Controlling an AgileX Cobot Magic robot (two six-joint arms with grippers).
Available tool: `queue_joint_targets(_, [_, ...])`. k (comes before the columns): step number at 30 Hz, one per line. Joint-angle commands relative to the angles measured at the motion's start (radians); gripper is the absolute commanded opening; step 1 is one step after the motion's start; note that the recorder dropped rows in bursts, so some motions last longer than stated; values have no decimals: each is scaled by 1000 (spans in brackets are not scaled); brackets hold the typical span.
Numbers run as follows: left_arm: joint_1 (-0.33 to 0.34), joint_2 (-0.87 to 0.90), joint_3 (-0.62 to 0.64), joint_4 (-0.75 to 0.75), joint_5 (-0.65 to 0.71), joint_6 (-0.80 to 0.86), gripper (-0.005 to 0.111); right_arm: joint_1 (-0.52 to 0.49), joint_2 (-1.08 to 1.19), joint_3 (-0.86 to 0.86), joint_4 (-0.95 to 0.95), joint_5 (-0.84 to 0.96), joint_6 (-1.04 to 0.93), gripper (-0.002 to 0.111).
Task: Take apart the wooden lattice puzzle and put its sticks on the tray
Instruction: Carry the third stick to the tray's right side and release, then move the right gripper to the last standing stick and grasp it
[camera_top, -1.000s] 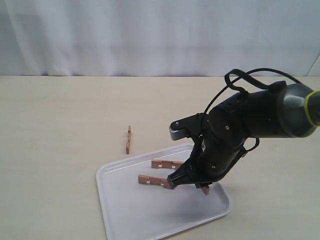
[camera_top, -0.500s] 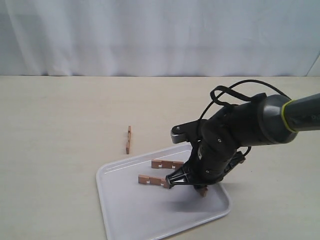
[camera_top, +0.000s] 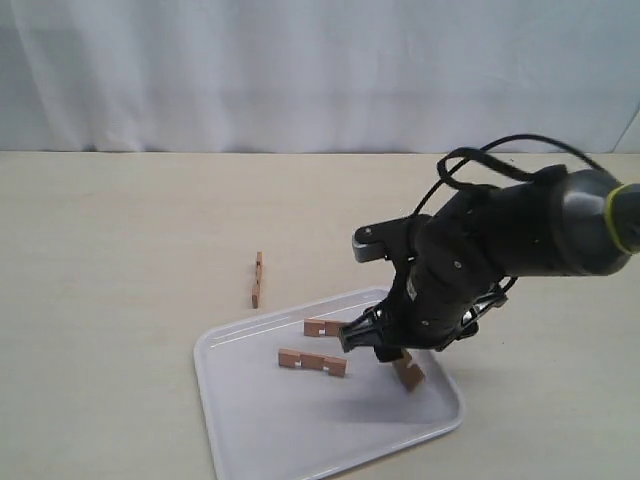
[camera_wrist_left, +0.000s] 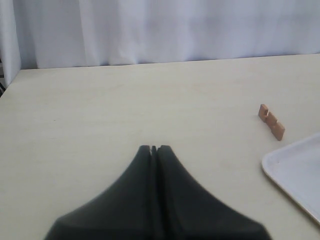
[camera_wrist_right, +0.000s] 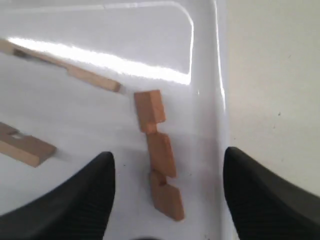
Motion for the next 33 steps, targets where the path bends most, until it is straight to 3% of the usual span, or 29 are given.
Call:
queue_joint_targets(1, [-6, 0, 2, 0, -12, -1, 0, -1, -150, 1, -16, -37, 1, 60])
queue_joint_targets(10, [-6, 0, 2, 0, -12, -1, 0, -1, -167, 1, 4, -114, 1, 60])
queue_joint_targets(17, [-6, 0, 2, 0, -12, -1, 0, -1, -122, -15, 75, -313, 1, 60])
queue_joint_targets(28, [-6, 0, 2, 0, -12, -1, 0, -1, 100, -337, 78, -15, -17, 60])
queue_joint_targets(33, [-6, 0, 2, 0, -12, -1, 0, -1, 195, -466, 216, 41, -111, 60])
